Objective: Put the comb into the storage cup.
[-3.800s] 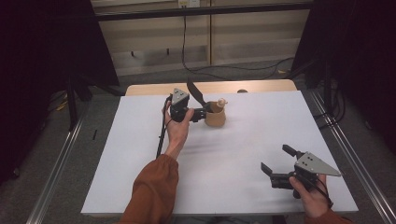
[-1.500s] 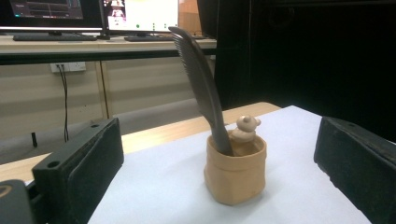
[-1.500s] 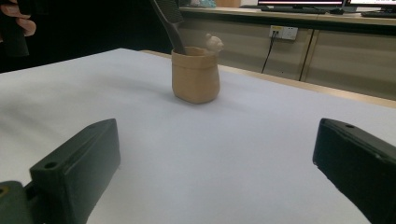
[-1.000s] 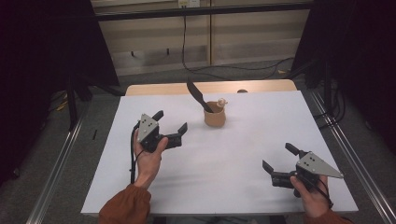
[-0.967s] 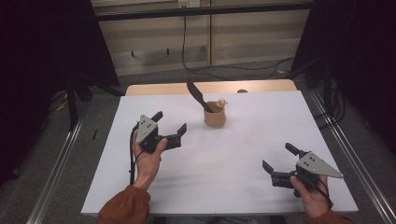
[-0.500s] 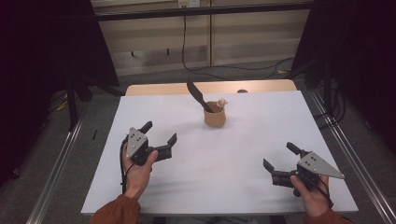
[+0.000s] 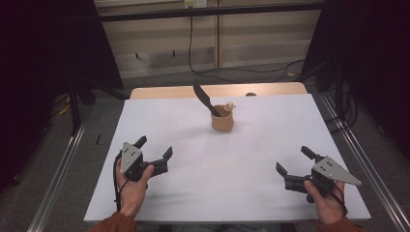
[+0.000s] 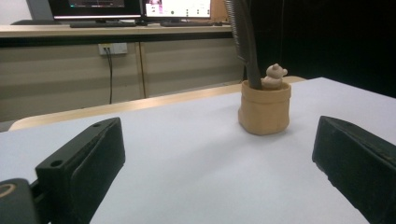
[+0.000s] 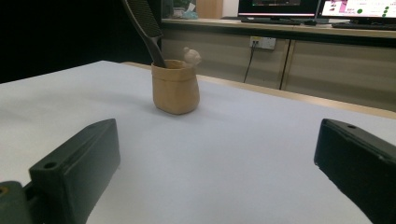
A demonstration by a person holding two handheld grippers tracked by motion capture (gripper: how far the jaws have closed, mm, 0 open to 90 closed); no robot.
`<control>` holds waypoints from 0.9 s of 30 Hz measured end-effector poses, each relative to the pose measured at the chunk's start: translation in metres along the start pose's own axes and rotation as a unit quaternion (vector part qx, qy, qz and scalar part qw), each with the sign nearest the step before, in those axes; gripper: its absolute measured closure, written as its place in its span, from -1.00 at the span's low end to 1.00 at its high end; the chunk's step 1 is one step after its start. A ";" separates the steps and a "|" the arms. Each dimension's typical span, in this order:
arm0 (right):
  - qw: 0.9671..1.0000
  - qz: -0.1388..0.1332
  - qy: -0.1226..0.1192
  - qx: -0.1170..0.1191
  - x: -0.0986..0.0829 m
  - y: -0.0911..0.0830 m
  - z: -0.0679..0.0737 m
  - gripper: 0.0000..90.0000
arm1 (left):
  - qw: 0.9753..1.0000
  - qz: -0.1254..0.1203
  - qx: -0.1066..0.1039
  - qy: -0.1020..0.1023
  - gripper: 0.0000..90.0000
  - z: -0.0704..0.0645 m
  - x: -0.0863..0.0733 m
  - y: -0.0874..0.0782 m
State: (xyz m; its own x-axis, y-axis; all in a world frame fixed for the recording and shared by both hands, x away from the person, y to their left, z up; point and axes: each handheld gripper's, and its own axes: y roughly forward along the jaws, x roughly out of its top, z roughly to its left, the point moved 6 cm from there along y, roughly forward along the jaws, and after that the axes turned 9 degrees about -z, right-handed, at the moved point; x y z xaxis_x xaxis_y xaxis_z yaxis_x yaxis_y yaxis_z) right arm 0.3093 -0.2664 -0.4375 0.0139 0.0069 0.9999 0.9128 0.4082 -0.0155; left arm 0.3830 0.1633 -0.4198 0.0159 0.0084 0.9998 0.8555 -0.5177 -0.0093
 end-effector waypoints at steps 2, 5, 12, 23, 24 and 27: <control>1.000 0.000 0.000 -0.003 0.000 -0.001 -0.001 -1.00 | 1.000 0.000 0.008 -0.003 -0.94 0.002 -0.001 -0.006; 1.000 -0.005 0.001 -0.007 0.001 -0.004 -0.002 -1.00 | 1.000 0.005 0.008 -0.006 -0.94 0.003 -0.004 -0.013; 1.000 -0.002 -0.001 -0.010 0.000 -0.009 -0.002 -1.00 | 1.000 0.007 0.009 -0.008 -0.94 0.001 -0.008 -0.025; 1.000 -0.003 0.003 -0.013 -0.001 -0.011 -0.001 -1.00 | 1.000 0.010 0.020 -0.010 -0.94 -0.001 -0.012 -0.044; 1.000 -0.003 0.004 -0.014 -0.001 -0.011 -0.001 -1.00 | 1.000 0.012 0.024 -0.008 -0.94 0.000 -0.012 -0.047; 1.000 -0.006 0.005 -0.015 0.000 -0.011 -0.001 -1.00 | 0.999 0.017 0.026 -0.008 -0.94 -0.001 -0.014 -0.052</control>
State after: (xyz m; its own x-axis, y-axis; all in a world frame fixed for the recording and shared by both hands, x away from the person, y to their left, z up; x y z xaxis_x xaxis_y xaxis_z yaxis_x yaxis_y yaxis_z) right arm 0.2998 -0.2720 -0.4376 0.0075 -0.0068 0.9999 0.9246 0.3808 -0.0044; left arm 0.3377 0.1898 -0.4329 0.0526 0.0061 0.9986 0.8804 -0.4722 -0.0435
